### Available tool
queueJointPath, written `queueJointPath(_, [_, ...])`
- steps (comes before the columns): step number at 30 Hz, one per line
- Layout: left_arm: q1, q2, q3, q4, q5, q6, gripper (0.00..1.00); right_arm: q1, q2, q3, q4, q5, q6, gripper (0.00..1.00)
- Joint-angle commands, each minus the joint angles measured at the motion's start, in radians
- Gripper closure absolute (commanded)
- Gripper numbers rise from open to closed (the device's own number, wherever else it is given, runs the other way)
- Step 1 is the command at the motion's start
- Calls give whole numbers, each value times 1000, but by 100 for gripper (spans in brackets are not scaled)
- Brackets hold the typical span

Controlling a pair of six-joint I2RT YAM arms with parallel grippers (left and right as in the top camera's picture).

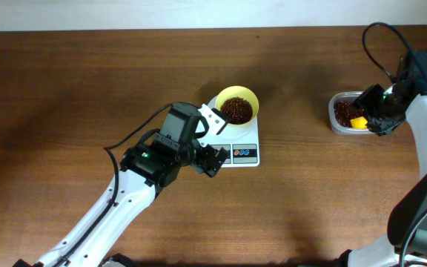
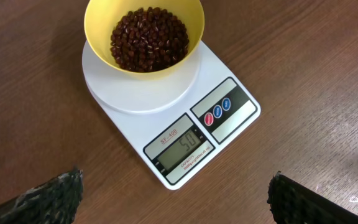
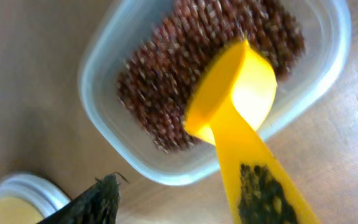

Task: Scoop item into bowl and weigh 50g on scale
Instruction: 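Lower the scoop into the tub and lay it down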

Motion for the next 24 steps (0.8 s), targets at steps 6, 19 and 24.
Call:
queueJointPath(6, [3,-18,1,1,7,-12,1,9,-21,-8,-150,-24,-141,34])
queueJointPath(19, [3,-18,1,1,7,-12,1,-2,-21,-5,-178,-38,-244,8])
queueJointPath(24, [3,-18,1,1,7,-12,1,-53,-24,53,-187,-39,-252,1])
